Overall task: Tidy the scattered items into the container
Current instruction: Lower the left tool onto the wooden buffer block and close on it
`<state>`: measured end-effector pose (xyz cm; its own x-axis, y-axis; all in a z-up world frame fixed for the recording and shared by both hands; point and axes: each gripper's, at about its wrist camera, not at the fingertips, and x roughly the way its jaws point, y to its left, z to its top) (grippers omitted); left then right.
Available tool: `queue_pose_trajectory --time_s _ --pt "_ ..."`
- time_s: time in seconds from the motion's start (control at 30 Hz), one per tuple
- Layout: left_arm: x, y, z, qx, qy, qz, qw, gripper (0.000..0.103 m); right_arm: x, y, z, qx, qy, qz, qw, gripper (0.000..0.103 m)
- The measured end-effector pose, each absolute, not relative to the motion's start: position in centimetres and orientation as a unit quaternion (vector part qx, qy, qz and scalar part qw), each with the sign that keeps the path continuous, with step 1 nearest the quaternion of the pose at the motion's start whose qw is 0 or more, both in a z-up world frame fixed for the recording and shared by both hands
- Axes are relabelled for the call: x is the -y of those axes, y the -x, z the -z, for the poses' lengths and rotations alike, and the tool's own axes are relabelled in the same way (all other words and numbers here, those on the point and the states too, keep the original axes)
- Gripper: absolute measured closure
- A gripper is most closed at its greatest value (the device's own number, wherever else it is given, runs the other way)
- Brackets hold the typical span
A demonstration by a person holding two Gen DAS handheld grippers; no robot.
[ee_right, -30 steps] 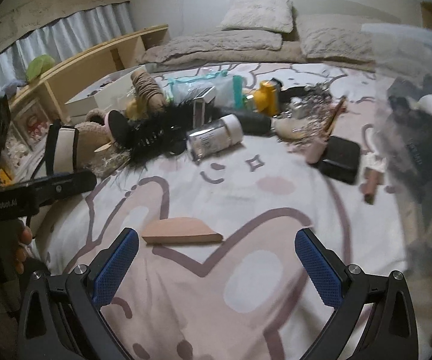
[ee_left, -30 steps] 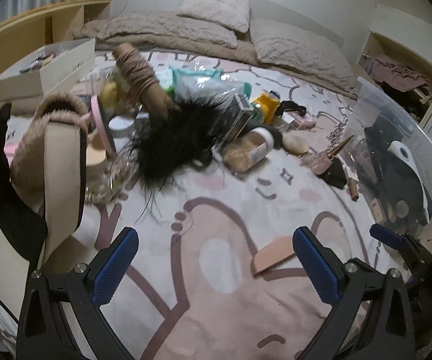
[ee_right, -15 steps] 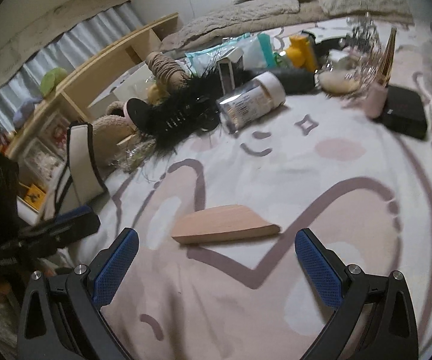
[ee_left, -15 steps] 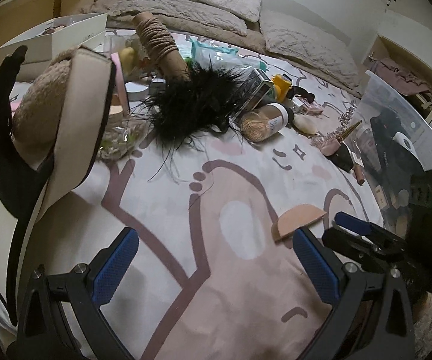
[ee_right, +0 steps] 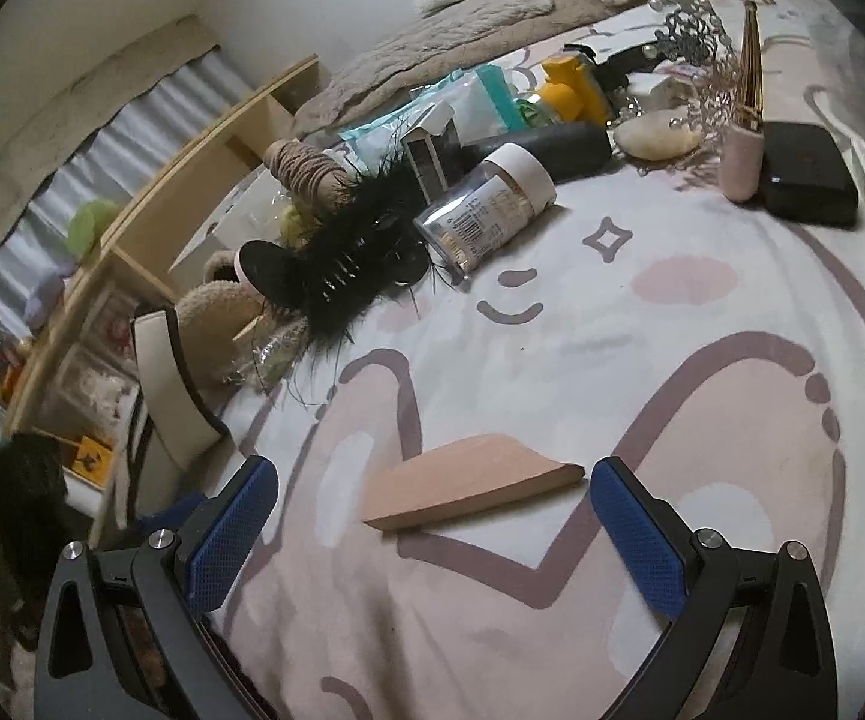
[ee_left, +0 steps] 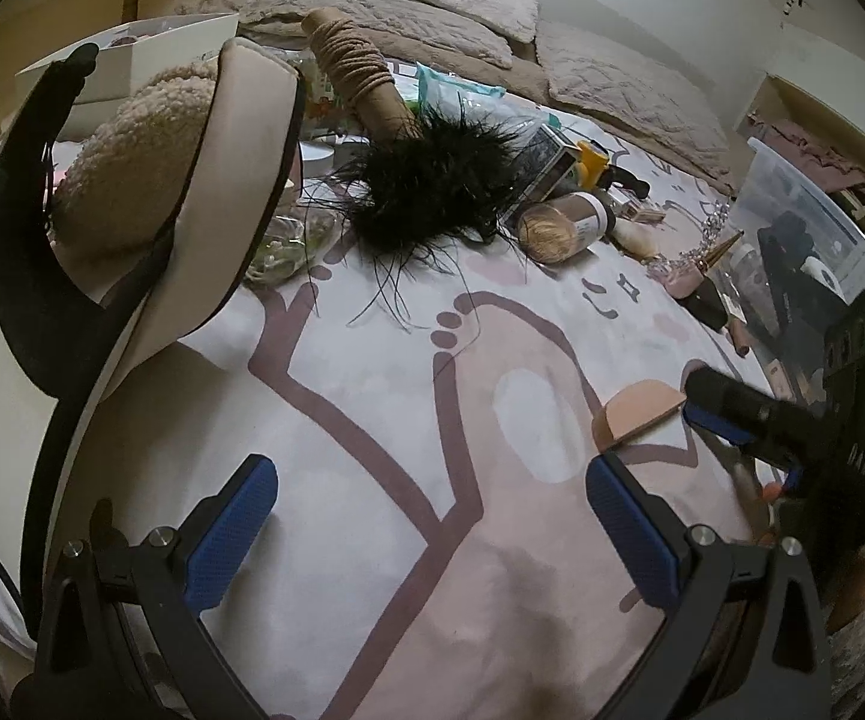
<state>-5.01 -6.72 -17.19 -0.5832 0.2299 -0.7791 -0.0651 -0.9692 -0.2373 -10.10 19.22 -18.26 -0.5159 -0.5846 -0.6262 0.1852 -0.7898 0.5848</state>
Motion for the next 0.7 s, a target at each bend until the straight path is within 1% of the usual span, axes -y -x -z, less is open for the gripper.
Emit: queue_pose_trajectory --time_s 0.27,0.37,0.5,0.7 --pt "5.9 4.7 17.7 0.081 0.451 -0.884 0.093 0.000 -17.1 10.2 18.0 0.224 -0.451 0.823 0.264 0.000" --pt "5.7 4.5 17.8 0.076 0.451 -0.884 0.094 0.000 -17.6 10.5 17.6 0.213 -0.441 0.837 0.243 0.000" --pt "5.8 4.3 17.9 0.075 0.450 -0.885 0.096 0.000 -19.5 11.5 17.5 0.226 -0.433 0.847 0.210 0.000" --pt "5.7 4.2 18.2 0.076 0.454 -0.883 0.095 0.000 -18.9 12.3 17.5 0.199 -0.441 0.846 0.224 0.000"
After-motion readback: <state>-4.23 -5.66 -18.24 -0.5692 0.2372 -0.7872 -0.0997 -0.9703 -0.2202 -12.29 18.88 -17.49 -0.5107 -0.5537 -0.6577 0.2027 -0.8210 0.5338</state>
